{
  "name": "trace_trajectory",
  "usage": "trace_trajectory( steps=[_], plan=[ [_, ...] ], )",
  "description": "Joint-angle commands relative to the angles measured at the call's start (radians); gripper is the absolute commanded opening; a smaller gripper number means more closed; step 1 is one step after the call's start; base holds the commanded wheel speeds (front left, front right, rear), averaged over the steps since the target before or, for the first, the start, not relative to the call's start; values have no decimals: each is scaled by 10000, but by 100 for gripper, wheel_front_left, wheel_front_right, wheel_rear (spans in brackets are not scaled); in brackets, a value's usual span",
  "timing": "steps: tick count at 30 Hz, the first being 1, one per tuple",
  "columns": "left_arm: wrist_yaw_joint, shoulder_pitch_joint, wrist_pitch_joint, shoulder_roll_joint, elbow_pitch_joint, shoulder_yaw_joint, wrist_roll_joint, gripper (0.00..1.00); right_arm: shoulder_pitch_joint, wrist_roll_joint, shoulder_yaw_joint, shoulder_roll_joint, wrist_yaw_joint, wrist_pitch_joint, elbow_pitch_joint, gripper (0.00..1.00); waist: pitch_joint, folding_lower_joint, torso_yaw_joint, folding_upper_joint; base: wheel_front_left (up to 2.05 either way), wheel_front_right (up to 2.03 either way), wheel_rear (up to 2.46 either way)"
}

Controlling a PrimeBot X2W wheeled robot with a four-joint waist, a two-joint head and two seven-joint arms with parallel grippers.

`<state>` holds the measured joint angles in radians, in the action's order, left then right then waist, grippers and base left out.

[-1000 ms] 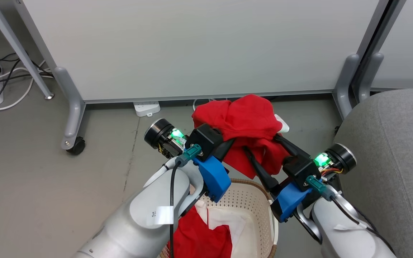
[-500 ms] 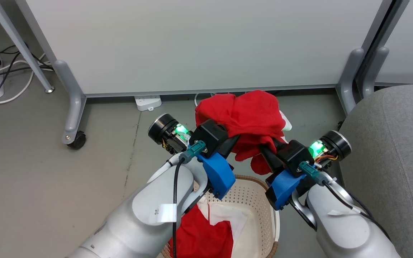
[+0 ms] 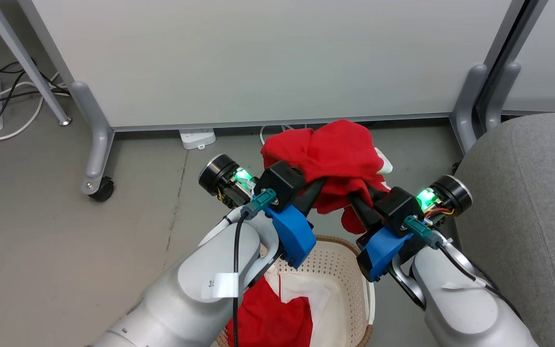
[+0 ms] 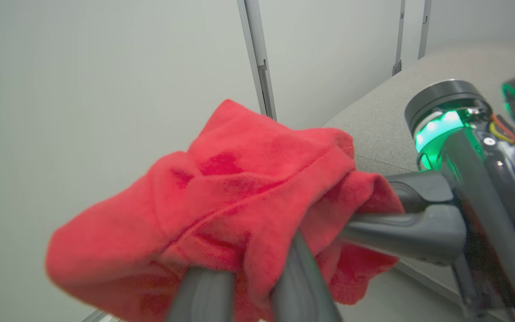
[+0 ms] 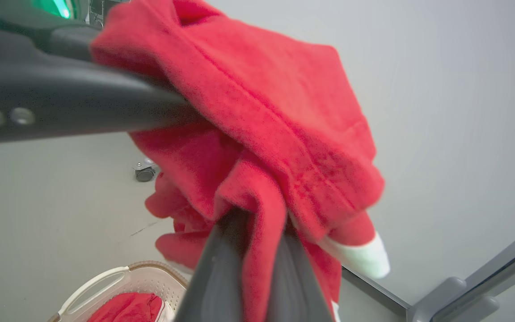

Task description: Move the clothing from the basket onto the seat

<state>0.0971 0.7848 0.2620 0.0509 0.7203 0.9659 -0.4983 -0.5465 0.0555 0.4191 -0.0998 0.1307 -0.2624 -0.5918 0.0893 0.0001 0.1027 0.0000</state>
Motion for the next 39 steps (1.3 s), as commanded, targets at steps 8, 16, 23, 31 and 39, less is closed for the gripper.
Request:
trace_trajectory(
  steps=[8,16,23,31,39],
  plan=[
    [-104,138,45,-6,87,42,-76,100,128,-139,-44,55,1,-38,179,0,29,-1,-47,0,0,0,0],
    [-174,97,45,-5,87,-51,59,100,259,-325,-502,66,1,-38,404,0,166,-1,-230,0,0,0,0],
    [-204,-50,37,-3,-284,-227,253,100,539,-343,-1565,-63,1,-38,1103,0,485,-1,-574,0,0,0,0],
    [-141,-371,37,4,-907,-526,556,100,736,-268,-2548,-226,1,-38,1841,0,864,-1,-1328,0,0,0,0],
    [-105,-775,35,117,-1580,-732,1133,100,950,-242,-3578,-324,1,-40,2721,0,1287,-1,-2390,0,0,0,0]
  ],
)
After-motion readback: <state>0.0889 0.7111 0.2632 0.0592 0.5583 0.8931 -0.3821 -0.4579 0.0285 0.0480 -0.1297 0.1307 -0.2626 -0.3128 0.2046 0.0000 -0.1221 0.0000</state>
